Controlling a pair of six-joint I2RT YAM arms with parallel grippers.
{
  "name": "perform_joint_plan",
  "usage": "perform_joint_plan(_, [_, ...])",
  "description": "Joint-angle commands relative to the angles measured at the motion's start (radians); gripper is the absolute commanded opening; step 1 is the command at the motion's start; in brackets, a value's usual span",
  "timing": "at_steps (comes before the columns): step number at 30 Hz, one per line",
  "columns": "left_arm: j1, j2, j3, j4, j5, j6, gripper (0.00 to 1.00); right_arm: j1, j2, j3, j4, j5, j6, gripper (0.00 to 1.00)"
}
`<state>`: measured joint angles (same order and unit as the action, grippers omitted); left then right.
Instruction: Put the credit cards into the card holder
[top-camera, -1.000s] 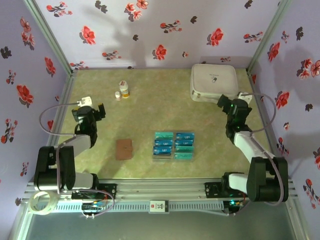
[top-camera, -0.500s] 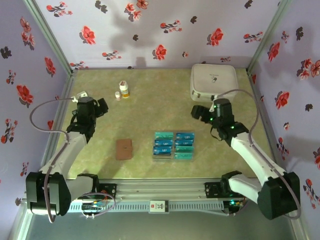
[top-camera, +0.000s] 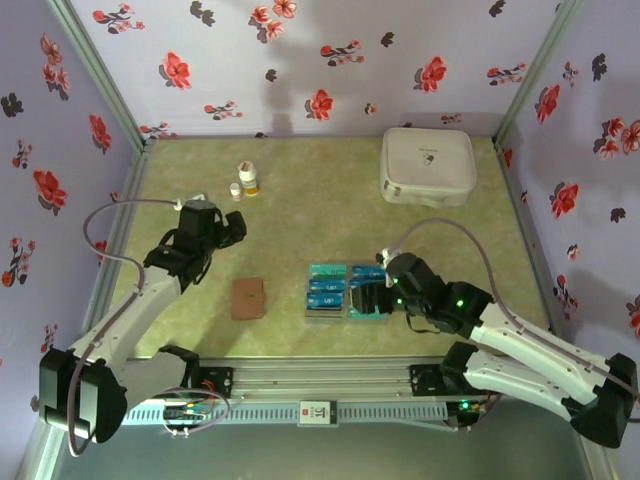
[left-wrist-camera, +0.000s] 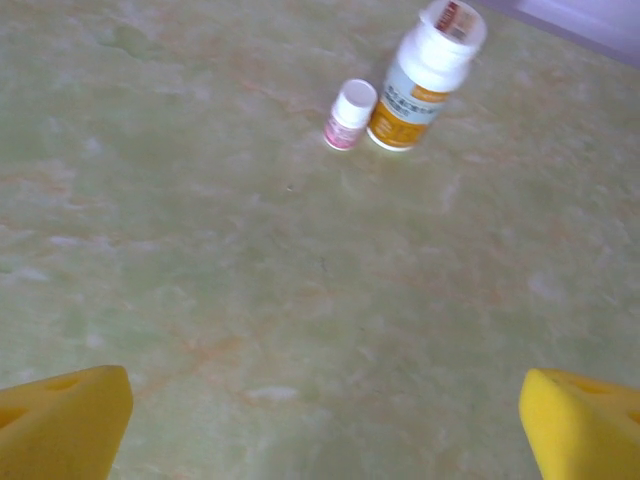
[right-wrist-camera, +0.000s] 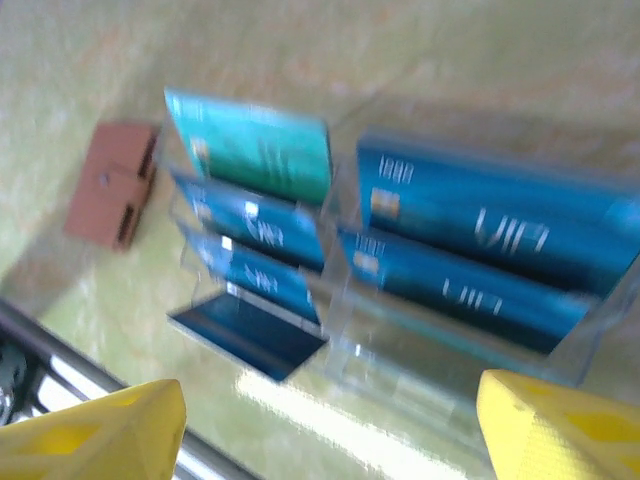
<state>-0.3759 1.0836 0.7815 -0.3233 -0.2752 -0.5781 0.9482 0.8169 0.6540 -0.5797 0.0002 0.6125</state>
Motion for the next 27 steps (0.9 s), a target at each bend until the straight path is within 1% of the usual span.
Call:
perform_joint_plan(1, [-0.030, 0.044, 0.043, -0.009, 0.013, -0.038, 1.00, 0.089, -0.004, -0.032, -0.078, 0.027, 0.059, 0.77])
perform_joint_plan(6, [-0.052, 0.098, 0.076, -0.012, 0.014, -0.044, 1.00, 0.229, 0.034, -0.083, -0.040, 0.037, 0.094, 0.75])
perform_joint_plan(9, [-0.057, 0.106, 0.087, -0.012, 0.013, -0.045, 1.00, 0.286, 0.058, -0.118, 0.025, 0.047, 0.113, 0.75])
perform_joint_plan(13, [-0.058, 0.115, 0.091, -0.011, 0.013, -0.051, 1.00, 0.328, 0.106, -0.160, 0.141, 0.050, 0.146, 0.75])
perform_joint_plan(17, [-0.060, 0.123, 0.099, -0.016, 0.013, -0.061, 1.00, 0.374, 0.190, -0.169, 0.232, 0.082, 0.156, 0.75])
perform_joint_plan(23, [-0.063, 0.131, 0.105, -0.019, 0.014, -0.069, 1.00, 0.393, 0.321, -0.167, 0.349, 0.111, 0.156, 0.75])
perform_joint_plan(27, [-0.065, 0.129, 0.106, -0.023, 0.013, -0.066, 1.00, 0.393, 0.379, -0.171, 0.404, 0.138, 0.159, 0.75])
